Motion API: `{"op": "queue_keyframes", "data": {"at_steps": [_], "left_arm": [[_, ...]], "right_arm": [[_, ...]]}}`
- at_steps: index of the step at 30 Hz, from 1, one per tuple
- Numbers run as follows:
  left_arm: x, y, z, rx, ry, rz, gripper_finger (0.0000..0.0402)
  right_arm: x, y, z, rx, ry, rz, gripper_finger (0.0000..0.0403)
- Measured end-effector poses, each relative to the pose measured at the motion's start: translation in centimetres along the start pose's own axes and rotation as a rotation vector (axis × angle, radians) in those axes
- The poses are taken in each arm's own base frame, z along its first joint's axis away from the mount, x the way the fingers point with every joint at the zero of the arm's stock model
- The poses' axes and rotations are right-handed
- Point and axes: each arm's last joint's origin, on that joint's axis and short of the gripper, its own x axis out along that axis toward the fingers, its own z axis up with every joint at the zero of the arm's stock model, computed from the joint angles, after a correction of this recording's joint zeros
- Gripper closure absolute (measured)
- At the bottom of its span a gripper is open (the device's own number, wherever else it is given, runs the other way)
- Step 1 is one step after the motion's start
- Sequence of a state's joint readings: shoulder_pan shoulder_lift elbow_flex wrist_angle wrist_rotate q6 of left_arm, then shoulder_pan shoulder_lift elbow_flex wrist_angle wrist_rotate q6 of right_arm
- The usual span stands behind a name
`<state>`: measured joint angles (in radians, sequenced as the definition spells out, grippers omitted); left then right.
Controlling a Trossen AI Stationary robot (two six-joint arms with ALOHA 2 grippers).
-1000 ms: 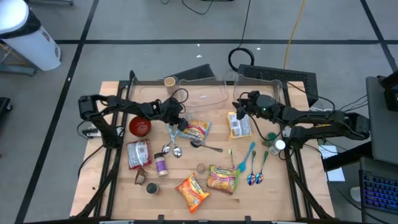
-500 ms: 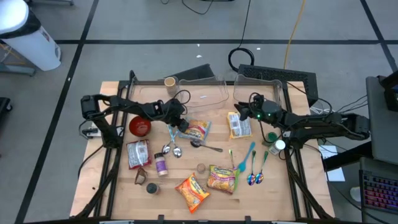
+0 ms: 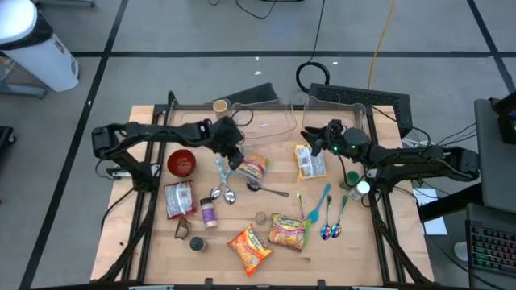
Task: Pick & Place Food Item
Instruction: Put the blue noodle pack into the right transparent bin
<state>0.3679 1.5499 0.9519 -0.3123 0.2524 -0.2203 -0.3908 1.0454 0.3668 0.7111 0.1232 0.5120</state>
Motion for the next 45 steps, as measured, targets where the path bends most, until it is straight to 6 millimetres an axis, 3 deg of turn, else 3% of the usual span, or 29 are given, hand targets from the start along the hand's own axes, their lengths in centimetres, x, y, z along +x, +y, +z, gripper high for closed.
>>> {"op": "queue_keyframes", "data": {"at_steps": [10, 17, 26, 30, 45], "left_arm": [[-8.3, -3.8, 7.9, 0.472, -0.076, 0.068, 0.0398], [-12.0, -5.4, 10.3, 0.638, -0.148, 0.084, 0.0399], [-12.3, -7.1, 10.5, 0.741, -0.149, 0.055, 0.0400], [-12.2, -7.5, 10.3, 0.753, -0.145, 0.044, 0.0400], [-12.1, -8.4, 9.9, 0.818, -0.130, 0.025, 0.0399]], "right_arm": [[2.4, 6.1, 8.1, -0.466, 0.056, 0.103, 0.0231], [3.8, 9.2, 11.5, -0.556, 0.088, 0.176, 0.0245], [8.3, 10.3, 10.1, -0.365, 0.229, 0.346, 0.0231], [9.9, 10.4, 9.3, -0.293, 0.211, 0.425, 0.0220], [12.1, 10.1, 8.0, -0.179, 0.201, 0.470, 0.0219]]}}
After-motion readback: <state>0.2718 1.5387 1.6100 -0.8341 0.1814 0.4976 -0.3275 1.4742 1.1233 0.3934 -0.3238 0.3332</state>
